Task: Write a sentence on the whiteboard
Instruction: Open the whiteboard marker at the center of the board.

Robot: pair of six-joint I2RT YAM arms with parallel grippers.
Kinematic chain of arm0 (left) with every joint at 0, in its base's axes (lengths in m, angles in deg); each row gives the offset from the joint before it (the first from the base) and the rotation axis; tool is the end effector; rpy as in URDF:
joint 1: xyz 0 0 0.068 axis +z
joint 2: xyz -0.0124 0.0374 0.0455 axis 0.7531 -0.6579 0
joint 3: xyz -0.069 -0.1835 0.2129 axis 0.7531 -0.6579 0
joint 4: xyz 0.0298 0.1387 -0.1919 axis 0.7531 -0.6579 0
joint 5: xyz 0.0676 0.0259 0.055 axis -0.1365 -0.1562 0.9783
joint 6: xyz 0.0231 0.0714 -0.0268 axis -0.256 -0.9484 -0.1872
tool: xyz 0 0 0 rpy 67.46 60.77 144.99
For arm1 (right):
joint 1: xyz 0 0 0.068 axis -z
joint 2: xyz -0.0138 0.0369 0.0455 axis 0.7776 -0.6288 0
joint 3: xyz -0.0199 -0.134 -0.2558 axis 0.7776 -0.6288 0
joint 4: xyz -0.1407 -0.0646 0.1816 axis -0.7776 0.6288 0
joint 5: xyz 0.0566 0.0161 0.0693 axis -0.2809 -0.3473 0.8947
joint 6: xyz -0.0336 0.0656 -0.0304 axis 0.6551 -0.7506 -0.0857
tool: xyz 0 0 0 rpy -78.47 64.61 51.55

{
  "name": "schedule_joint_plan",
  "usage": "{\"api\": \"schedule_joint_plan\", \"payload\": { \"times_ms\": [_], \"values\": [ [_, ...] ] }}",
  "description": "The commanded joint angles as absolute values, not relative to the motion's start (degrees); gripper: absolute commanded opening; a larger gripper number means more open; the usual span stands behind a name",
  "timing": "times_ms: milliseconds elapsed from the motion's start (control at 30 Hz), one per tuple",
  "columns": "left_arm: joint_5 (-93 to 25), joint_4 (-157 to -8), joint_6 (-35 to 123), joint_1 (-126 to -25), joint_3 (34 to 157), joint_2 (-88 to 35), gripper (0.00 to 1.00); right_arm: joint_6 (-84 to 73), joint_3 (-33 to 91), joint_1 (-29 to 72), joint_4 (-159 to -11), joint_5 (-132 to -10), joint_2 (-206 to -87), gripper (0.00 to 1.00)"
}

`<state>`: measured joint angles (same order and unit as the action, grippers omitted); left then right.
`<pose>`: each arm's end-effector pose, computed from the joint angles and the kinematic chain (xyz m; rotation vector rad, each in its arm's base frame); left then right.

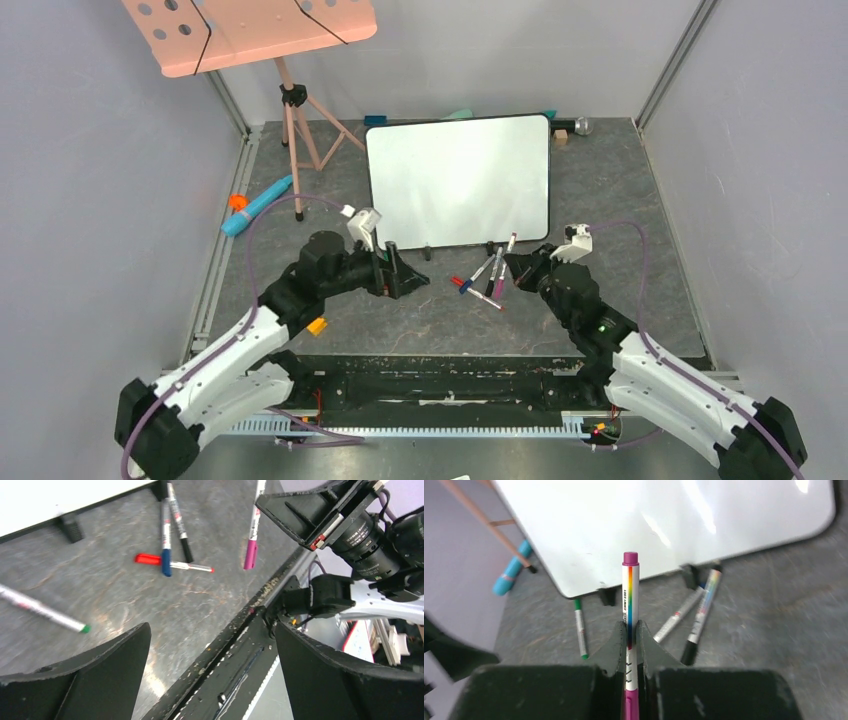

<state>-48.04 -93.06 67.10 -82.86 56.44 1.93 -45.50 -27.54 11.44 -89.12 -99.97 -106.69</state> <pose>0.1384 -0.1249 0.2720 0.2689 2.1087 -1.1360 0.1438 0.0870 0.2274 0.3728 1.8946 0.6812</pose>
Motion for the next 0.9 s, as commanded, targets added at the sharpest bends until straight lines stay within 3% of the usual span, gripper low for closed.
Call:
{"api": "schedule_joint_plan", "payload": {
  "times_ms": [0,233,300,367,533,767,867],
  "values": [
    [-42.5,-76.9,72.2,-90.4,56.9,-3.4,0.98,-31.1,-28.8,11.2,-106.4,-90.5,-102.6,0.0],
    [-37.5,-64.6,70.2,-100.8,60.1,-15.5,0.9,-30.2,-26.3,11.2,-110.6,-82.7,-103.1,0.0],
    [-37.1,-61.9,69.7,-102.2,60.6,-17.7,0.83,-31.0,-25.5,11.2,-111.3,-81.3,-103.5,0.0],
    [-37.0,-60.1,70.0,-102.5,61.0,-19.6,0.78,-31.4,-24.6,11.2,-111.1,-79.9,-104.0,0.0],
    [-36.2,-55.2,69.8,-103.3,60.5,-21.5,0.73,-34.0,-24.4,11.2,-111.9,-79.2,-104.4,0.0],
    [-36.3,-47.4,68.5,-104.1,59.0,-23.6,0.59,-36.7,-25.0,11.2,-113.0,-79.4,-105.0,0.0],
    [-37.2,-44.9,68.9,-104.3,59.0,-25.1,0.48,-37.4,-25.4,11.2,-113.8,-79.3,-105.1,0.0]
  ]
}}
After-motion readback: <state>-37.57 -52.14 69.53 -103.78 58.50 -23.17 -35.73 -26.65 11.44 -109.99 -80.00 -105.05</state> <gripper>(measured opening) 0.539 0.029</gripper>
